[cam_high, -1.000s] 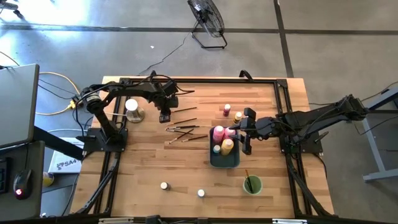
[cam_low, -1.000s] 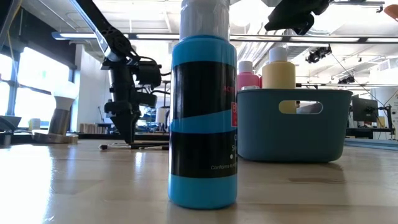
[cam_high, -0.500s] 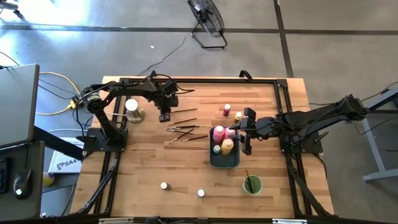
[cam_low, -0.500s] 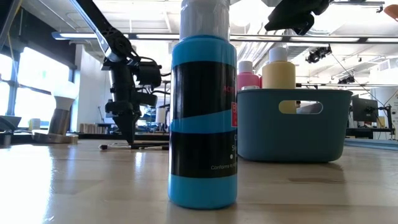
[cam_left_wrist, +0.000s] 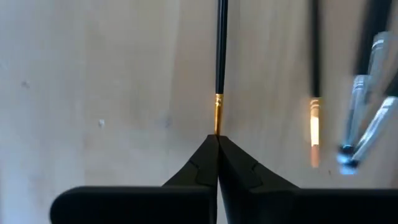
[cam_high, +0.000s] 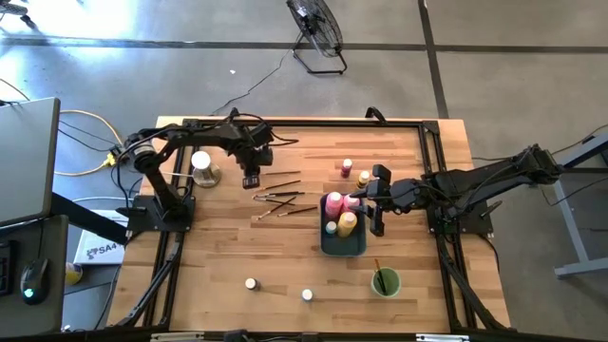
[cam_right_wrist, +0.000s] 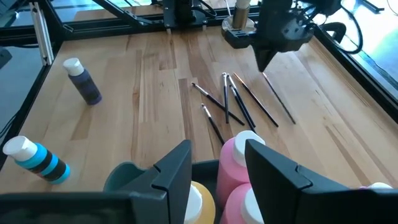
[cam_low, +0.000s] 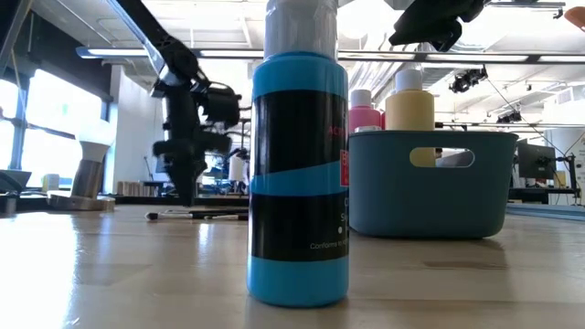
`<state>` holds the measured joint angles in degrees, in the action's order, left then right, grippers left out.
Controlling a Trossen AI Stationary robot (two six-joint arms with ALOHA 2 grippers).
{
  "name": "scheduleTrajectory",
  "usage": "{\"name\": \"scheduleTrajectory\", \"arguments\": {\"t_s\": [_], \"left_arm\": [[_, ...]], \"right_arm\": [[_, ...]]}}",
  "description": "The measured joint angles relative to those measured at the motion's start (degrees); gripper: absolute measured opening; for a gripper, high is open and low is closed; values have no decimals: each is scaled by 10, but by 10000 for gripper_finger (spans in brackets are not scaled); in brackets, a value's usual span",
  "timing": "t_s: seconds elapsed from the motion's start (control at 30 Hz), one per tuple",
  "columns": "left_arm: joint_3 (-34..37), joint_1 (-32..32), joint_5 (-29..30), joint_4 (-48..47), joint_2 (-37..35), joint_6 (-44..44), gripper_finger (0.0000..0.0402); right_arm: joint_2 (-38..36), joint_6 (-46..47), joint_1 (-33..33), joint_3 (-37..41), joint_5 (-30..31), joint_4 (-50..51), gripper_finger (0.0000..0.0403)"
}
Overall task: Pick & Place Paint Supplies
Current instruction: Put the black and gold paint brush into the green cup
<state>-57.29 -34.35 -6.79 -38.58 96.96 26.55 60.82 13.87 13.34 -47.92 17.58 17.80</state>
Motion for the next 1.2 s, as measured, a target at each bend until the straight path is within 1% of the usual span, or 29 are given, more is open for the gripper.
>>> {"name": "scheduleTrajectory", "arguments": {"t_s": [0.17, 0.5, 0.6, 0.77, 0.9, 1.0, 1.1, 1.2], "left_arm": [[-35, -1, 1, -39, -5, 1, 0], [-84, 6, -12, -75, -6, 1, 0], [-120, 12, -12, -114, -6, 2, 0], [-210, 26, -5, -206, -6, 2, 0], [-291, 36, -4, -280, -7, -6, 0], [-348, 46, -2, -319, -7, -31, 0], [-399, 59, -1, -354, -7, -49, 0], [-438, 75, 3, -370, -7, -73, 0]], "right_arm": [[0, 0, 0, 0, 0, 0, 144], [4, -2, 0, 0, 4, -3, 144], [12, -22, 0, 0, 9, -23, 144], [36, -120, 0, 0, 4, -105, 144], [65, -234, 0, 0, 15, -178, 144], [99, -311, 0, 0, 65, -224, 149], [141, -385, -1, 0, 129, -277, 161], [185, -443, -7, 0, 170, -348, 176]]}}
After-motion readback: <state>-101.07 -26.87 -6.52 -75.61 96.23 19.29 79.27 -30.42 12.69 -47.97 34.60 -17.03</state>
